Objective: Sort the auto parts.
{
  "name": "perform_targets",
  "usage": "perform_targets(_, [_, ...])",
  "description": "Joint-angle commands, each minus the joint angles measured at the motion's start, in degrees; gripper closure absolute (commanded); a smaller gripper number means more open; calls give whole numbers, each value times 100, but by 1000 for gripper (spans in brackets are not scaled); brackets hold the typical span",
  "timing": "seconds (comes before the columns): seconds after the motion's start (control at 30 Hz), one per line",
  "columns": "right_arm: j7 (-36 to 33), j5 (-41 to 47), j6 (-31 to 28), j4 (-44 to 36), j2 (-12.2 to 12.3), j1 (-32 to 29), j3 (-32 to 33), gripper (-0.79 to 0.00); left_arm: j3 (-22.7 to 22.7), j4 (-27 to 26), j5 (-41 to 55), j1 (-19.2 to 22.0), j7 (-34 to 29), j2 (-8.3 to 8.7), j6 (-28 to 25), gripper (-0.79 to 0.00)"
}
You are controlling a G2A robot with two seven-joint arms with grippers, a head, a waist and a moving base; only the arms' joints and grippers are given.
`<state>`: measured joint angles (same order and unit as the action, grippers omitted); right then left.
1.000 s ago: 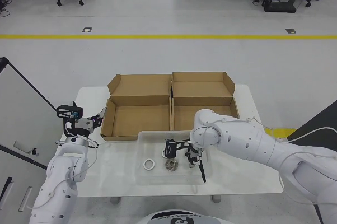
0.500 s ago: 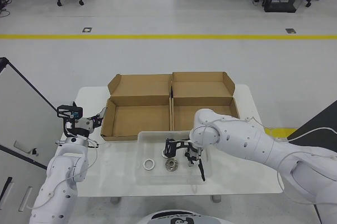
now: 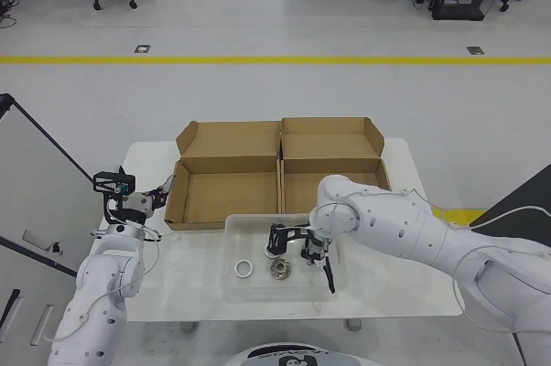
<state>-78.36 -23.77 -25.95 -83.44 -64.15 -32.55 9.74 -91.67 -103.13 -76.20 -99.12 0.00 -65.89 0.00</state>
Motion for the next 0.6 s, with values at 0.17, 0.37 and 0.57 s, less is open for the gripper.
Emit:
perform_targets(0.17, [192, 239, -192, -275, 183, 178, 0, 0, 0, 0, 0, 0, 0, 0, 0, -785])
perform_targets(0.37, [514, 522, -513, -560, 472, 452, 0, 0, 0, 0, 0, 0, 0, 0, 0, -785])
perform_targets(0.57, [901, 780, -900, -739, 886, 691, 0, 0, 0, 0, 0, 0, 0, 0, 0, -785])
